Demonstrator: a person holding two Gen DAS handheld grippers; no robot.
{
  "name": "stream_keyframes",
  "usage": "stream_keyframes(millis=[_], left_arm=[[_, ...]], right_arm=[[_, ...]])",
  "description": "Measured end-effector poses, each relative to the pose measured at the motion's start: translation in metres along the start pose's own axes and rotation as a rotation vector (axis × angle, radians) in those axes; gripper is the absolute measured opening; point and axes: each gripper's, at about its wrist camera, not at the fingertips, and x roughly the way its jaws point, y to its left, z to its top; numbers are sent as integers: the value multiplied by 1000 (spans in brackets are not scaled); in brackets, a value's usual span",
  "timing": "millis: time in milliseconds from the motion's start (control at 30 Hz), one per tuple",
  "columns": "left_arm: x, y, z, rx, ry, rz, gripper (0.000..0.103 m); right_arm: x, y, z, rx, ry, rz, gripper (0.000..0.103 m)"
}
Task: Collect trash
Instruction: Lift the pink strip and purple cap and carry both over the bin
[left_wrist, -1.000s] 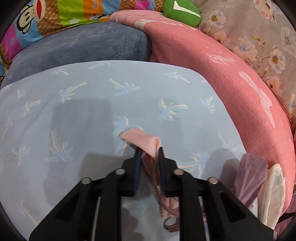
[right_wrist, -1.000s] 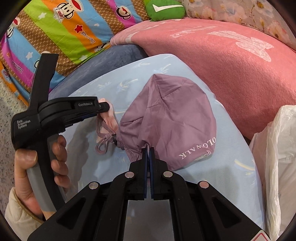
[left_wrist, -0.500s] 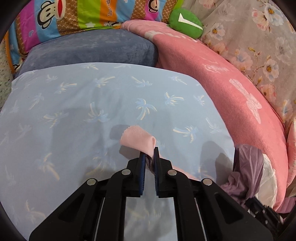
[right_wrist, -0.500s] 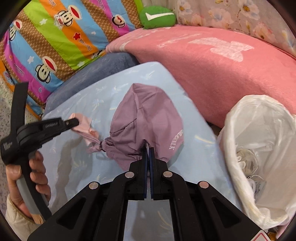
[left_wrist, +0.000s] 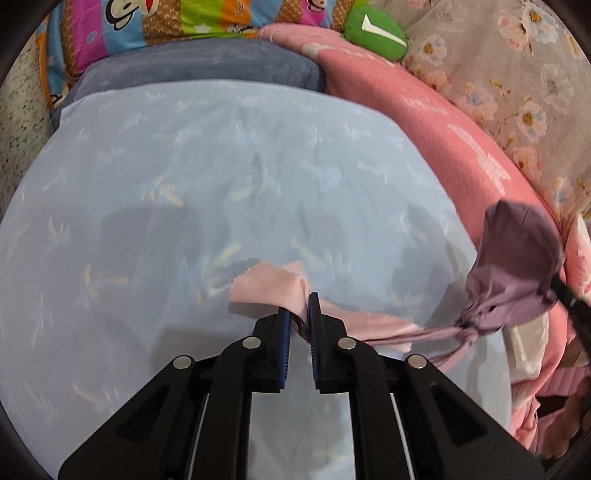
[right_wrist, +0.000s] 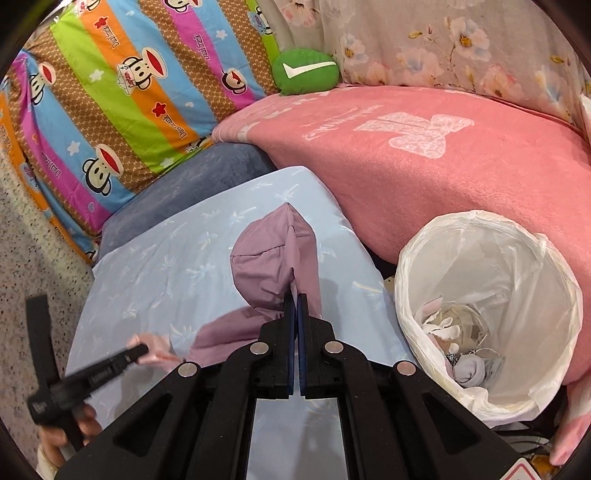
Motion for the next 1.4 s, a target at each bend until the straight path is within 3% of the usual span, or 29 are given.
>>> stream_keyframes(millis=[100, 333, 433, 533, 600, 633, 733, 1000, 1400], left_arm=[[0, 2, -14, 5, 19, 35, 12], [-4, 6, -28, -9, 22, 33, 49], [3, 3, -26, -6, 26, 37, 53], [8, -2, -27, 2, 14, 59, 51], [10, -5, -27, 9, 19, 55, 32], [11, -6, -26, 10, 30, 42, 16], [6, -14, -24, 16, 31, 21, 7], [-24, -54, -12, 85, -29, -20, 4], [-46, -129, 6, 207, -86, -106, 4]], right_arm=[[-15, 1, 0, 0, -33, -14, 1], [-39, 1, 1, -4, -67, -24, 1], [-41, 4, -2, -11, -63, -20, 1], [-42, 7, -3, -22, -60, -17, 1], [-45, 8, -4, -29, -60, -16, 1], [-46, 9, -4, -32, -60, -13, 1], [-50, 11, -6, -42, -58, -7, 1], [-64, 10, -6, -48, -68, 13, 1], [-104, -20, 12, -10, -155, -11, 1]])
